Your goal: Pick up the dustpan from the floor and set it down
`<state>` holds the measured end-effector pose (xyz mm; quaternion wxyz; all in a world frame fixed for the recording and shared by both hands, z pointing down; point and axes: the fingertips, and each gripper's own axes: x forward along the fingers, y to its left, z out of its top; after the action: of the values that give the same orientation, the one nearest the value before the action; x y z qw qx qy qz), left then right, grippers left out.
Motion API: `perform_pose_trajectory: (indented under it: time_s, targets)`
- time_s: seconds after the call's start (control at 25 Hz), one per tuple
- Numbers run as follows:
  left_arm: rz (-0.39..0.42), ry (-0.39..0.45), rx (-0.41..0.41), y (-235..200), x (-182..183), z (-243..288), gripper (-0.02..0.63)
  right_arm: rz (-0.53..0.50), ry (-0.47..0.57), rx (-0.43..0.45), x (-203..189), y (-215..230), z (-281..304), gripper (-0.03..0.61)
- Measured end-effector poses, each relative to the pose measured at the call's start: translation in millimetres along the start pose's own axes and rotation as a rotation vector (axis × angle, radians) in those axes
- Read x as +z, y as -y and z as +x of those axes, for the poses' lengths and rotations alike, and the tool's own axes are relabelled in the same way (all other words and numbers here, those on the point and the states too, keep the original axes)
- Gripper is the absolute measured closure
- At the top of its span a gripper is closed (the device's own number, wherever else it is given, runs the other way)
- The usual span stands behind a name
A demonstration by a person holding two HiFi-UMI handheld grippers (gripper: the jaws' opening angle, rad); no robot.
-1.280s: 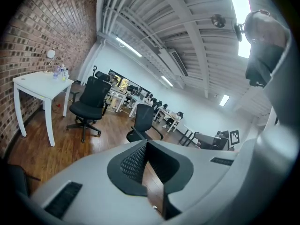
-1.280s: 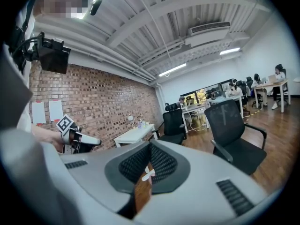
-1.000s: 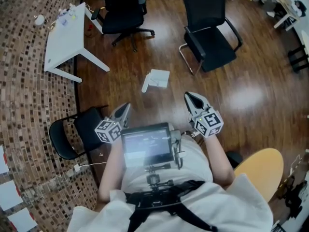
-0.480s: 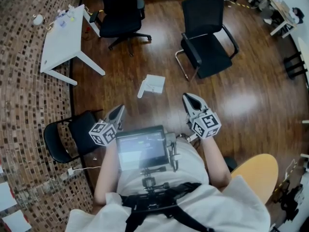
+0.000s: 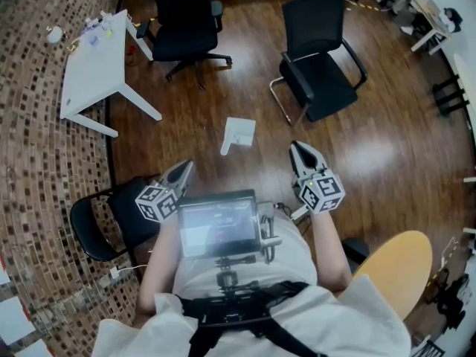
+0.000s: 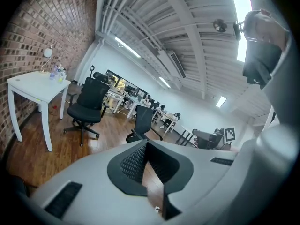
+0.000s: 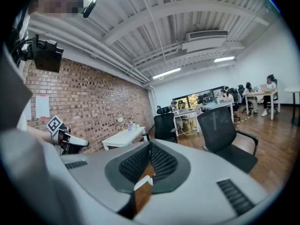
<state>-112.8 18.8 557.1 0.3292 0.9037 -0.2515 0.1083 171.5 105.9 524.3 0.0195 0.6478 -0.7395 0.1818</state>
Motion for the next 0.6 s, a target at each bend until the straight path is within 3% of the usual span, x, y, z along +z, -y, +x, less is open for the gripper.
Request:
perform_pose_trajectory:
  time_s: [0.2, 0.4, 0.6]
  targets:
    - [0.038, -0.016, -0.050, -14.5, 25.8, -3.4, 0.614, -0.001, 0.035, -0.062, 8.5, -23.2, 12.8, 0.566]
    - [0.058, -0.068, -0.114, -19.5, 28.2, -6.4, 0.614, -0.047, 0.059, -0.165, 19.1, -48.4, 16.4, 0.565]
    - [0.071, -0.101, -0.160, -19.6, 24.9, -2.7, 0.614, -0.042, 0.081, -0.188, 16.3, -56.0, 13.1, 0.565]
